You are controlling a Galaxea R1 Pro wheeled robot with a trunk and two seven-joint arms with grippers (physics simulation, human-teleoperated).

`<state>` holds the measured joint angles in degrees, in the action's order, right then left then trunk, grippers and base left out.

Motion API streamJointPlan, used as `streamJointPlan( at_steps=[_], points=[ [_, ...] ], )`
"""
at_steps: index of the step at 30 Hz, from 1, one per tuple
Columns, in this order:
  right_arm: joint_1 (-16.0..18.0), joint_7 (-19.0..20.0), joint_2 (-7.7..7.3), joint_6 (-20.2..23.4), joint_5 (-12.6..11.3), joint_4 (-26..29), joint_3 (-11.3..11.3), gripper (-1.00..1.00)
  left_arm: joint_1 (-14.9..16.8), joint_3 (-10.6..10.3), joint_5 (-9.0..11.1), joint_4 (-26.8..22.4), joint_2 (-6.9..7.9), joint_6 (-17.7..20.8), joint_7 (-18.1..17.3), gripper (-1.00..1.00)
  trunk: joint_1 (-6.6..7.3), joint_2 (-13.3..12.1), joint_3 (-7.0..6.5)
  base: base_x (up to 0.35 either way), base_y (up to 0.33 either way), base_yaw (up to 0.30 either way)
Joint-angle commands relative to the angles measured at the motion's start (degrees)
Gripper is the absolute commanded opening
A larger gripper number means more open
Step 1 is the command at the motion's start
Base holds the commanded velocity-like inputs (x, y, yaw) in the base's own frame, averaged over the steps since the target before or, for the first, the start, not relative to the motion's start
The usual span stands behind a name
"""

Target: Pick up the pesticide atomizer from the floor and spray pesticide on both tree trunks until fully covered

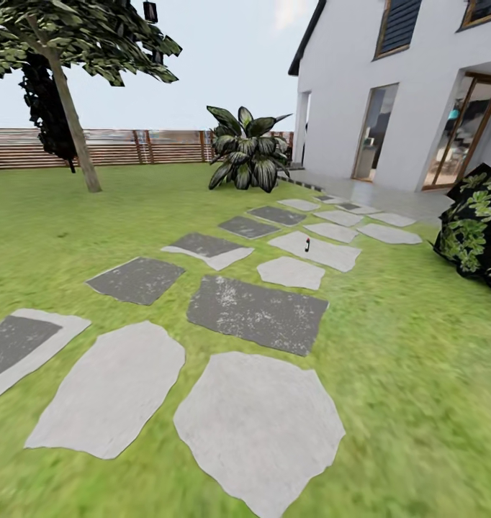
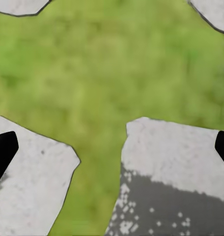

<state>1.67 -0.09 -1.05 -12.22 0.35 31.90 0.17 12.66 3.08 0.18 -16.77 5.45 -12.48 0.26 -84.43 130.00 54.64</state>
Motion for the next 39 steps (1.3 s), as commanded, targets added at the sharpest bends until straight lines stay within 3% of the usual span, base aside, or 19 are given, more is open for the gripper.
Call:
streamJointPlan(
  at_steps=[1, 25, 39],
  points=[
    [0.0, 0.0, 0.0, 0.0, 0.0, 0.0, 0.0, 1.0, 0.0, 0.0, 0.0, 0.0, -0.02, 0.0, 0.0, 1.0, 0.0, 0.0, 0.0, 0.342, 0.0, 0.0],
    [0.0, -0.1, 0.0, 0.0, -0.1, 0.1, -0.1, 1.0, 0.0, -0.1, 0.0, 0.0, -0.07, 0.0, 0.0, 1.0, 0.0, 0.0, 0.0, 0.343, 0.0, -0.004],
    [0.0, -0.1, 0.0, 0.0, -0.1, 0.1, -0.1, 1.0, 0.0, -0.1, 0.0, 0.0, -0.09, 0.0, 0.0, 1.0, 0.0, 0.0, 0.0, 0.341, -0.068, -0.262]
  ],
)
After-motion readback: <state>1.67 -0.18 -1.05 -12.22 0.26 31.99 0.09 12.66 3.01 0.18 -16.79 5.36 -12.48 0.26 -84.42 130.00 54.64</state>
